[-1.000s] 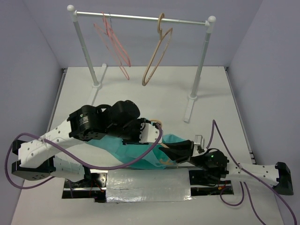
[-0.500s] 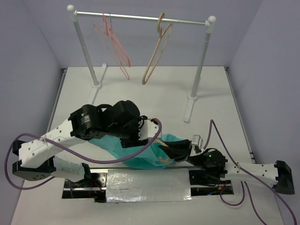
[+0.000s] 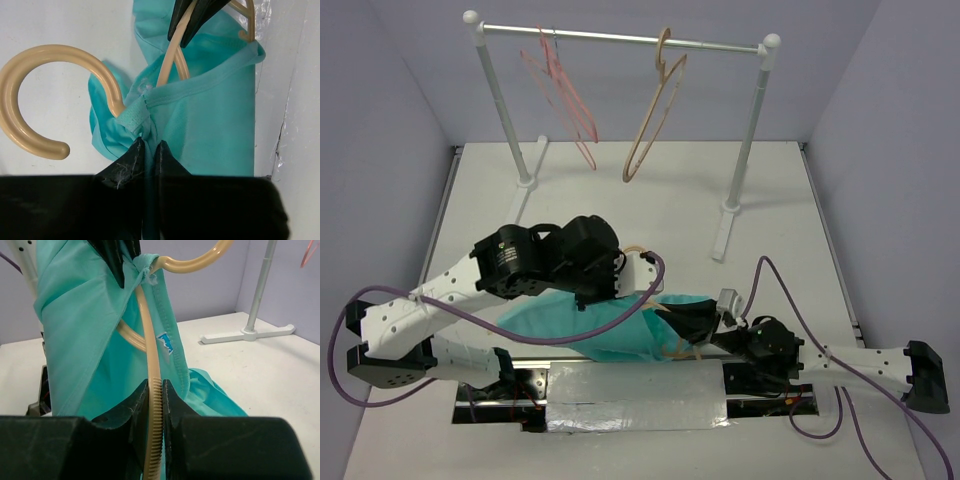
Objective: Place the t-shirt on the hanger
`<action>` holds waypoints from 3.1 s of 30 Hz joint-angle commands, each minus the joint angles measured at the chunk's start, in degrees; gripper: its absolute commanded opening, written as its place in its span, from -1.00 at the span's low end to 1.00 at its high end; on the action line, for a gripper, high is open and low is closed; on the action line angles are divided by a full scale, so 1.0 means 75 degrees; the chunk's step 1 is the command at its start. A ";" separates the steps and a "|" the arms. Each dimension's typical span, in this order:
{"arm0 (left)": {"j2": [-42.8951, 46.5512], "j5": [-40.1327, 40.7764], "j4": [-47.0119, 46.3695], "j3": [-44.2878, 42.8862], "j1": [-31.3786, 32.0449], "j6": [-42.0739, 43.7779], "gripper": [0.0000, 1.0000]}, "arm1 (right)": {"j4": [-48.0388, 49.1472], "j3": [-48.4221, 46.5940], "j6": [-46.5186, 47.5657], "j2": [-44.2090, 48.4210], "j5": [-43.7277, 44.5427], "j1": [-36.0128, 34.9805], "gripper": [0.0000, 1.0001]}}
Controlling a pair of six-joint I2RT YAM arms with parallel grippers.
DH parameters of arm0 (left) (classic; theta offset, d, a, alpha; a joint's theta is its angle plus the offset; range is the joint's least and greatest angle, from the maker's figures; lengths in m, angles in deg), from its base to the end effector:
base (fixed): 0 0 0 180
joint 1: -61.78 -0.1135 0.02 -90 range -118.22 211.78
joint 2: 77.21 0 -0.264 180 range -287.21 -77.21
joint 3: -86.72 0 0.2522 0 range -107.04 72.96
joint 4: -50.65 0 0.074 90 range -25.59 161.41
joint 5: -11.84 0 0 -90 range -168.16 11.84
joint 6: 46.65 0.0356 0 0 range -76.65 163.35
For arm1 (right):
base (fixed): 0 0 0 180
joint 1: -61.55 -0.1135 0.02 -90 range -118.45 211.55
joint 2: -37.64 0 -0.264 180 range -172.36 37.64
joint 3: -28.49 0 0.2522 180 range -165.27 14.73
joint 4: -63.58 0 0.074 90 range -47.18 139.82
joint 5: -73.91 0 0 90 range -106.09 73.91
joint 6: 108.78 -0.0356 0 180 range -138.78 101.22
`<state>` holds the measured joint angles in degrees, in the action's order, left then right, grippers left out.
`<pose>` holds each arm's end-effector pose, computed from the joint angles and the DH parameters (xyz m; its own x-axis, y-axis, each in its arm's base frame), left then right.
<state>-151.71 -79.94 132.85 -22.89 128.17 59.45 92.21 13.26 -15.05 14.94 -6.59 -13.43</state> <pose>0.0913 -0.2115 0.4327 -0.0255 0.7504 -0.6605 0.9694 0.1799 0.1670 0.0389 0.1224 0.2220 0.1527 0.3216 -0.9345 -0.9047 0.4261 -0.0012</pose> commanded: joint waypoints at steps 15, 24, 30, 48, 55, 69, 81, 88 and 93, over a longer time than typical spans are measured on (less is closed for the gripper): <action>0.2584 0.2511 -0.3664 0.2642 -0.0157 0.0946 -1.00 | -0.0401 -0.0260 -0.0730 0.0715 0.0903 0.0001 0.06; 0.4096 0.1763 -0.4566 0.3745 -0.0157 0.1744 -1.00 | -0.2579 -0.1043 -0.2439 0.2967 0.2946 -0.0010 0.11; 0.4285 0.1538 -0.4497 0.3839 -0.0145 0.1803 -1.00 | -0.4233 -0.1817 -0.3483 0.2548 0.4755 0.0001 0.11; 0.5116 -0.0534 -0.4825 0.4085 -0.0145 0.2353 -1.00 | -0.6144 -0.2404 -0.5185 0.2255 0.4642 0.0001 0.12; 0.5070 -0.0981 -0.4743 0.4003 -0.0145 0.2436 -1.00 | -0.5876 -0.3038 -0.5056 0.0683 0.2651 0.0142 0.17; 0.4730 -0.1063 -0.5001 0.4190 -0.0145 0.2471 -1.00 | -0.4469 -0.2405 -0.5559 0.0027 0.0492 0.0165 0.17; 0.4636 -0.1122 -0.5106 0.4284 -0.0145 0.2518 -1.00 | -0.3509 -0.2053 -0.5794 -0.1144 0.0573 0.0177 0.05; 0.4718 -0.1122 -0.5153 0.4366 -0.0145 0.2506 -1.00 | -0.3086 -0.2054 -0.5969 -0.1848 0.0913 0.0165 -0.06; 0.4812 -0.1087 -0.5188 0.4378 -0.0145 0.2529 -1.00 | -0.2899 -0.2042 -0.6028 -0.2082 0.1089 0.0165 -0.18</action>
<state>-116.76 -86.67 98.97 10.42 127.16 77.70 65.72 -2.07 -59.66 0.08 -0.23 -12.43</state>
